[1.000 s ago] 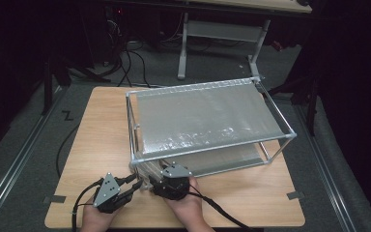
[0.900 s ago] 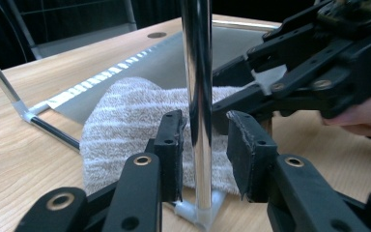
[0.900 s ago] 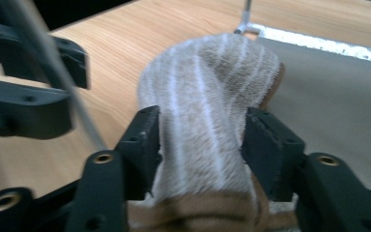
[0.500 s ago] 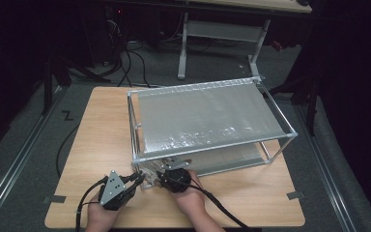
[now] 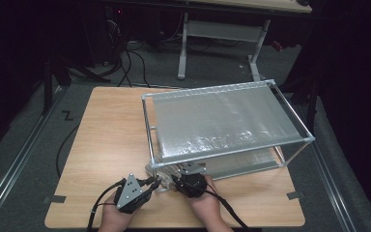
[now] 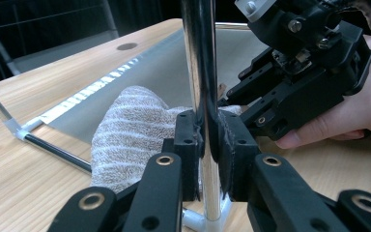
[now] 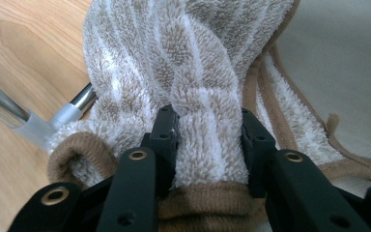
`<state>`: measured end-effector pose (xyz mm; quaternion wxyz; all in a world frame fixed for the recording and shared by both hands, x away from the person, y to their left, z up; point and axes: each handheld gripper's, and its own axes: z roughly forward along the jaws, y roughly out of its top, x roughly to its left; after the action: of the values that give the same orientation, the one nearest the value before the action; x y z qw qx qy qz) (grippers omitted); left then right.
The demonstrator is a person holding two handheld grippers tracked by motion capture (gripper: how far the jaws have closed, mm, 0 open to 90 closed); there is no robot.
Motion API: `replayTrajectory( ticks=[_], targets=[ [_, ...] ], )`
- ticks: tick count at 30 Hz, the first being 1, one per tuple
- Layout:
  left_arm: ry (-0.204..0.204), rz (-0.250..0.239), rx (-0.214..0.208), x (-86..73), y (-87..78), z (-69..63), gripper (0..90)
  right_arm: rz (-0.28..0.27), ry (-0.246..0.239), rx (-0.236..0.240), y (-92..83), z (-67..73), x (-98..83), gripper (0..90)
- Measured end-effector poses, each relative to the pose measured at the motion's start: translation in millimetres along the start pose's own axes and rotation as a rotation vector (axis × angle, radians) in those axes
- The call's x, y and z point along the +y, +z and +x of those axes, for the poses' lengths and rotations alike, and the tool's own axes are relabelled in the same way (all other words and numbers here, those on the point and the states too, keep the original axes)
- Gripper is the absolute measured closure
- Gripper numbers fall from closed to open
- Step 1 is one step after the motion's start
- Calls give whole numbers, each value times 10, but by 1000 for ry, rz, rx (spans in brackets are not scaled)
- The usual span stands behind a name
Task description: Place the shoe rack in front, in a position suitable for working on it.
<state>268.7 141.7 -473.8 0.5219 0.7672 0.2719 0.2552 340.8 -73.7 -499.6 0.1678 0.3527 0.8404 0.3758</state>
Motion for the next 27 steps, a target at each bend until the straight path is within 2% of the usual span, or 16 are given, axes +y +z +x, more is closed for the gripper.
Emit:
replayTrajectory(
  ticks=[3,5,6,7,11,14,17,21,23,27],
  targets=[
    [-6,-8,-4,-5,0,-29,797,-3,21,-11,-55,6,-41,648],
    [-10,-12,-8,-16,-17,-27,797,-30,22,-8,-71,28,-55,609],
    [-15,-16,-12,-22,-23,-26,798,-38,8,-23,-85,21,-58,575],
    [-16,-17,-12,-25,-31,-24,798,-67,37,0,-99,52,-46,547],
    [-17,-22,-13,-39,-56,-21,798,-153,14,1,-162,100,-16,557],
    [-19,-20,-12,-44,-67,-16,799,-110,-18,24,-83,151,-24,621],
    [-22,-26,-11,-58,-82,-13,798,-73,-23,26,-27,183,-44,634],
    [-23,-28,-11,-62,-84,-12,799,-67,-26,18,-17,152,-55,638],
    [-25,-29,-11,-65,-85,-12,799,-57,-13,11,-35,141,-65,639],
    [-35,-35,-16,-71,-81,-7,801,-61,-25,-19,-68,56,-99,639]
  ],
)
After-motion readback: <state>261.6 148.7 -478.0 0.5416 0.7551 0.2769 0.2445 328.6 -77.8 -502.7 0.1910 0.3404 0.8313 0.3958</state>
